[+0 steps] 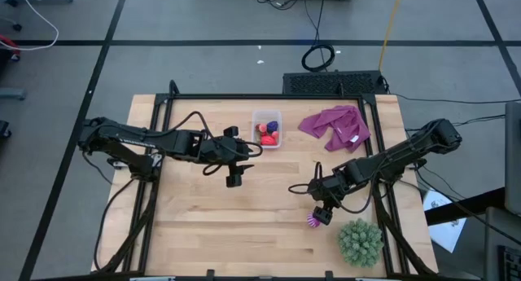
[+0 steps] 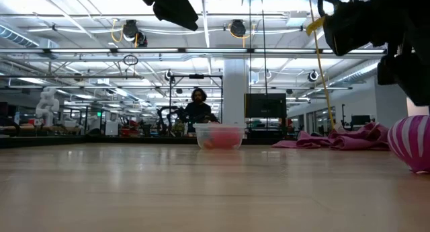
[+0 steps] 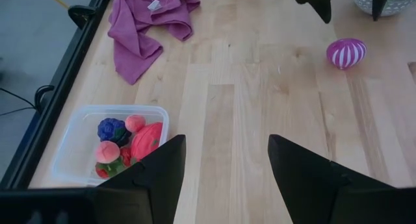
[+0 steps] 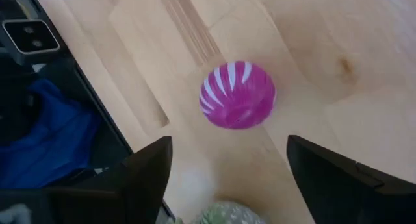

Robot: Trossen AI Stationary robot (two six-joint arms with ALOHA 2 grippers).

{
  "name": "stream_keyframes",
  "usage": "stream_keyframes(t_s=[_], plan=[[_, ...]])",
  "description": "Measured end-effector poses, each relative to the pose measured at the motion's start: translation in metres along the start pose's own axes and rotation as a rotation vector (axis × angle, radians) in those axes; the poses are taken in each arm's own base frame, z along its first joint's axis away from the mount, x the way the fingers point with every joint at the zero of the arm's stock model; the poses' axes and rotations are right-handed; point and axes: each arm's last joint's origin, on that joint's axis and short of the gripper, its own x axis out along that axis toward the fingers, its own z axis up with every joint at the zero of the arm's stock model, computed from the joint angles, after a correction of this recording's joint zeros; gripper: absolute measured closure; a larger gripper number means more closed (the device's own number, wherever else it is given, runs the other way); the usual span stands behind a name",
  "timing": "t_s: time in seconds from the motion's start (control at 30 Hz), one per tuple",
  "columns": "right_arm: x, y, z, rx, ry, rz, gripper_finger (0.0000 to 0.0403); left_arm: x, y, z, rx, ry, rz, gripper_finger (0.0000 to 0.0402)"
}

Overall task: Pick and placing Produce into tupperware
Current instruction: Put the purple onion into the transparent bin

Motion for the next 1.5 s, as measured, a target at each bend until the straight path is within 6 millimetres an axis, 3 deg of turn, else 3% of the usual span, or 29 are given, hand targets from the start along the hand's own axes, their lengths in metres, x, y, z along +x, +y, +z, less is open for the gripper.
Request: stream_keyframes(t_s=[0.2, 0.83, 1.3, 1.5], plan=[[0.007, -0.004, 0.001, 0.013, -0.016, 0.035, 0.0091, 0.0, 0.0, 0.0, 0.006, 0.0, 0.0, 0.0176], [0.014, -0.003, 0.005, -0.044, -0.016, 0.049, 0.009, 0.0, 0.0, 0.0, 0.029, 0.0, 0.0, 0.0176], [0.012, -0.001, 0.009, -0.071, -0.113, 0.016, 0.009, 0.0, 0.0, 0.0, 0.036, 0.0, 0.0, 0.0176], [0.0, 0.008, 0.009, -0.098, -0.112, -0.029, 0.009, 0.0, 0.0, 0.0, 0.045, 0.0, 0.0, 0.0176]])
